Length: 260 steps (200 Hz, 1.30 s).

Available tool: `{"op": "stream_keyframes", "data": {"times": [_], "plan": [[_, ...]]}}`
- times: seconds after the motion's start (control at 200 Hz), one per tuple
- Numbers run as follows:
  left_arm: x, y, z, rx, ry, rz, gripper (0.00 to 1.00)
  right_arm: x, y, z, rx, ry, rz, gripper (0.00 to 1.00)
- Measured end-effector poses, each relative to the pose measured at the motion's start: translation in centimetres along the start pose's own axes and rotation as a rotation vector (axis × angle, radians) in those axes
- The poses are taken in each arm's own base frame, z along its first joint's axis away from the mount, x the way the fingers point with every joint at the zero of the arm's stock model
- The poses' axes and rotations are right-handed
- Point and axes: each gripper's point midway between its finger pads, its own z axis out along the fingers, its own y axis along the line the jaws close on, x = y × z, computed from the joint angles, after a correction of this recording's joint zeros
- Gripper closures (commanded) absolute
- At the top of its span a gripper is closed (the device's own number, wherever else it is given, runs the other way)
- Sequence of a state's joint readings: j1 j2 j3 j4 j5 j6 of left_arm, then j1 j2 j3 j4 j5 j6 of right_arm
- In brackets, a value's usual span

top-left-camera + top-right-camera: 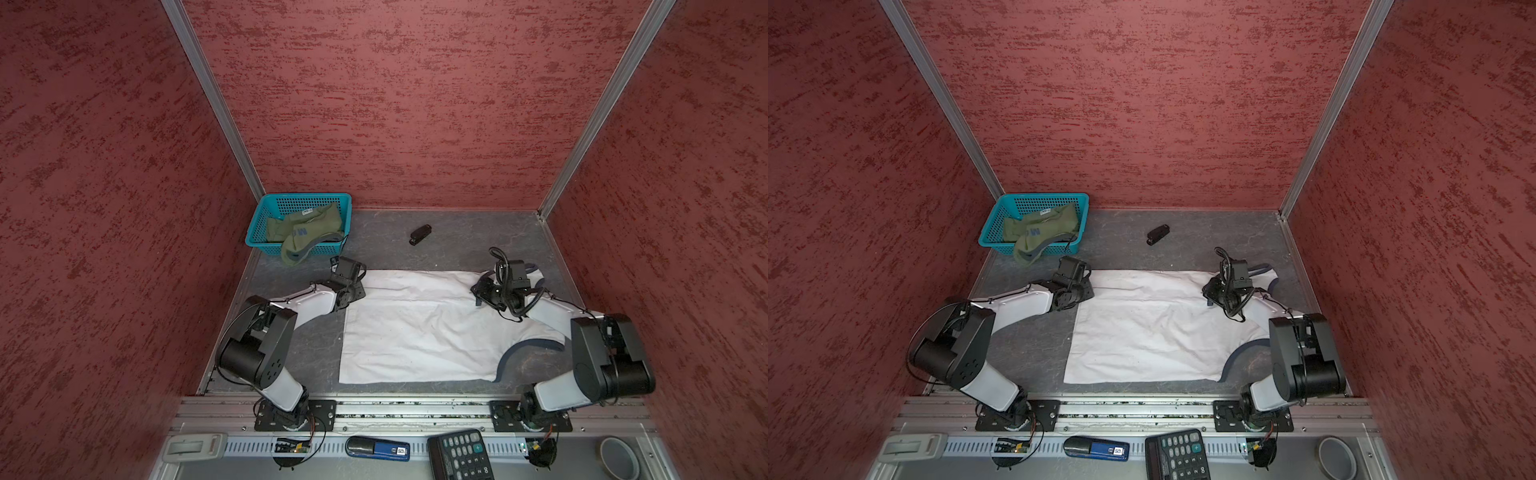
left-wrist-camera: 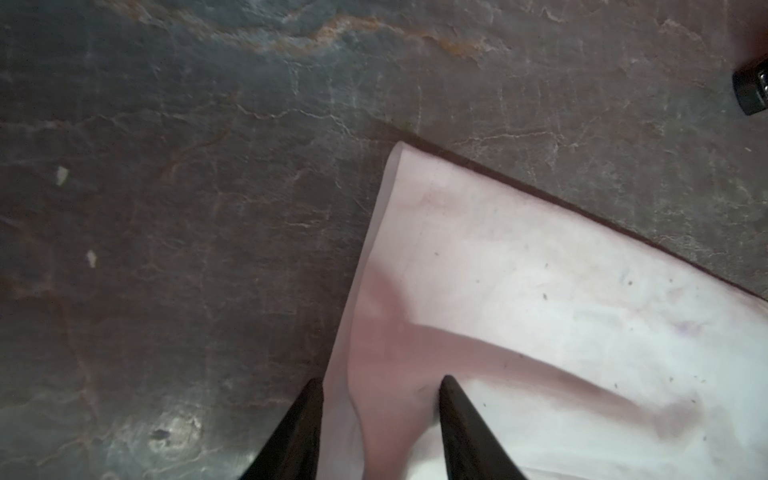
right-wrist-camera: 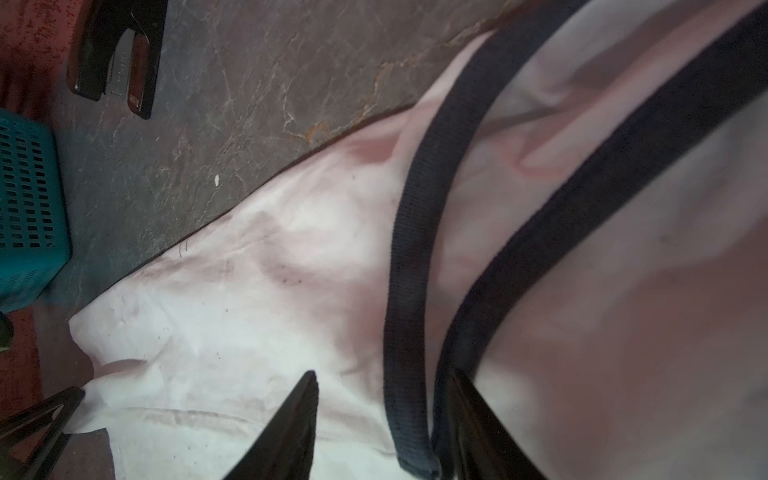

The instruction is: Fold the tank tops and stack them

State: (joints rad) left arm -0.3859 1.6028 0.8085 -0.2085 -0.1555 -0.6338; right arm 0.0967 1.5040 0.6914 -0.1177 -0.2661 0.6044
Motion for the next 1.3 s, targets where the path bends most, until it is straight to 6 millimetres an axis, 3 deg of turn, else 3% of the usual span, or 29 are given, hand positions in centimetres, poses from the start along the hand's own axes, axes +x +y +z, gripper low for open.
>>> {"op": "stream_keyframes", "data": {"times": [0.09,0.346,0.466,0.581,0.781,1.002,1.112,1.302], "plan": [[0.0,0.0,0.0,0.001,0.001,-0.003,0.62,0.1,-0.2,0.4,0.005,0.007,0.003,0.59],[-0.1,0.0,0.1,0.010,0.005,-0.007,0.84,0.4,-0.6,1.0,0.015,0.020,0.003,0.90],[-0.1,0.0,0.1,0.019,0.001,-0.008,0.93,0.2,-0.4,0.7,0.009,0.011,-0.007,0.97],[0.3,0.3,-0.1,0.024,-0.001,-0.008,0.95,-0.2,0.2,-0.2,-0.008,-0.011,-0.022,1.00],[0.6,0.8,-0.9,0.034,-0.013,-0.012,0.93,0.9,0.1,-1.7,-0.019,-0.027,-0.032,1.00],[2.0,2.4,-0.6,0.009,0.008,-0.023,0.86,2.9,-1.3,-2.1,-0.004,-0.012,-0.025,0.91],[2.6,2.9,-0.4,0.001,0.025,-0.024,0.76,3.8,-2.1,-1.7,0.014,0.013,-0.015,0.87],[2.4,2.9,-0.6,0.000,0.018,-0.026,0.61,3.9,-2.5,-1.4,0.034,0.019,-0.008,0.69]]}}
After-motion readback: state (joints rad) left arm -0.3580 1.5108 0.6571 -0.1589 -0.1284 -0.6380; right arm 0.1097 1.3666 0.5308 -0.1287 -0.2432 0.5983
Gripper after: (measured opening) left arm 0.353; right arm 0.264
